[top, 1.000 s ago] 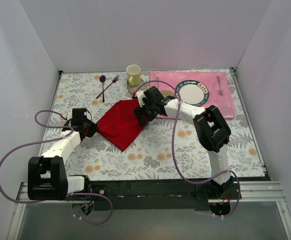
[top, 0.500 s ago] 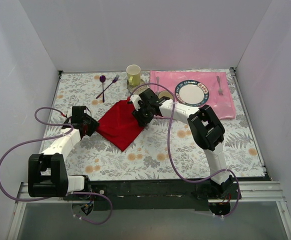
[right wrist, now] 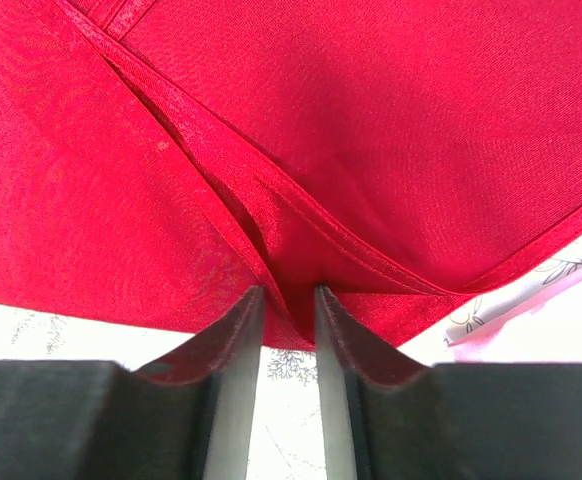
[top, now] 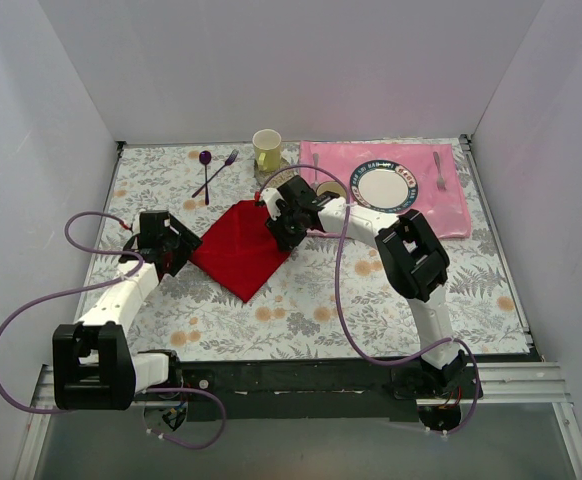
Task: Fold the napkin, place the utensils inside, and roll it up
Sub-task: Fold the napkin
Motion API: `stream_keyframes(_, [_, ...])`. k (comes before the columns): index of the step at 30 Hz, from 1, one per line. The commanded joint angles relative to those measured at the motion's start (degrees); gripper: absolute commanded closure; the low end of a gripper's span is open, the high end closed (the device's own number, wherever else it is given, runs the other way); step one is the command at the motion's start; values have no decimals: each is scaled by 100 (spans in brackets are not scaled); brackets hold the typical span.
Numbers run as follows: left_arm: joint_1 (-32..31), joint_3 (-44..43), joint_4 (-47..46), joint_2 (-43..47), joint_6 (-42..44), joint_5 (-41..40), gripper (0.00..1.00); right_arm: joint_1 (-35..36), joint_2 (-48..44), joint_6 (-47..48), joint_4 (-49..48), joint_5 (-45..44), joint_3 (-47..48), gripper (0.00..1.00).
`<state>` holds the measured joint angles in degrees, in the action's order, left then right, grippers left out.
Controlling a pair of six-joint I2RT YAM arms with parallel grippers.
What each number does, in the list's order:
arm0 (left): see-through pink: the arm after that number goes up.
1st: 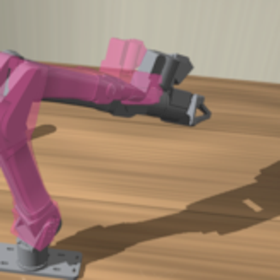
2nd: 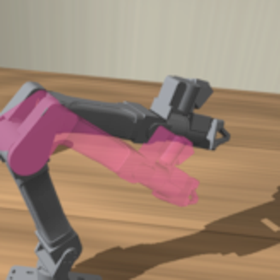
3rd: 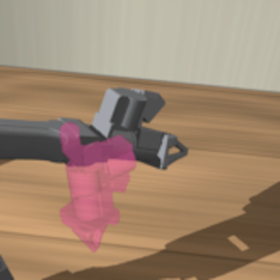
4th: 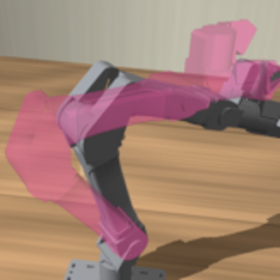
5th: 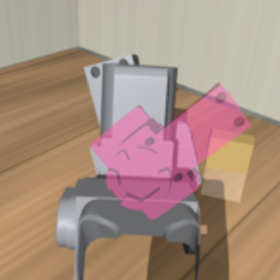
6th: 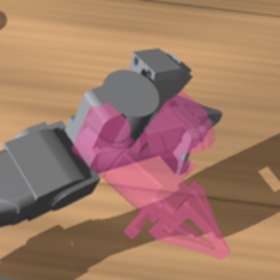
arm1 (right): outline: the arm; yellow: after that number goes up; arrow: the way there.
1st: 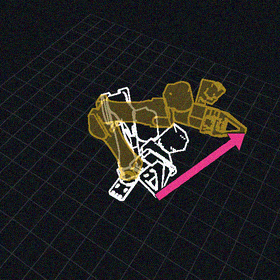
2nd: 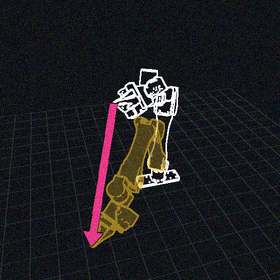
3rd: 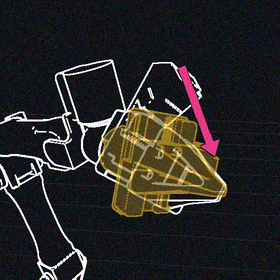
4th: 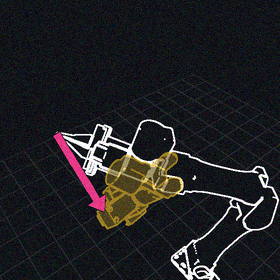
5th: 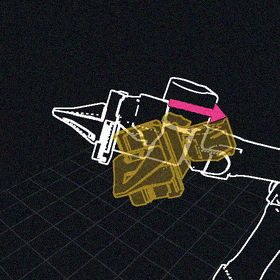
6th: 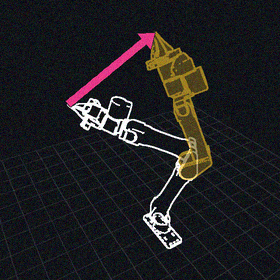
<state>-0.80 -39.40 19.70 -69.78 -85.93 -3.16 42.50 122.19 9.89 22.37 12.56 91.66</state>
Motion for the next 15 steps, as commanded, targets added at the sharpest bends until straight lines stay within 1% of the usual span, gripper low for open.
stream_keyframes(1, [45,-209,209,201,208,307,35,13,-222,-119,144,71,221,63])
stream_keyframes(3, [36,-156,209,228,208,552,35,13,-310,-136,136,115,125,62])
stream_keyframes(7, [45,-51,131,184,156,597,38,21,-380,-163,48,247,45,61])
stream_keyframes(10, [45,-24,51,114,129,676,39,21,-319,-163,83,177,133,64])
stream_keyframes(14, [36,-15,16,8,155,694,40,21,-266,-207,83,194,264,72])
stream_keyframes(15, [36,-15,7,-1,156,702,40,21,-249,-224,144,255,308,80])
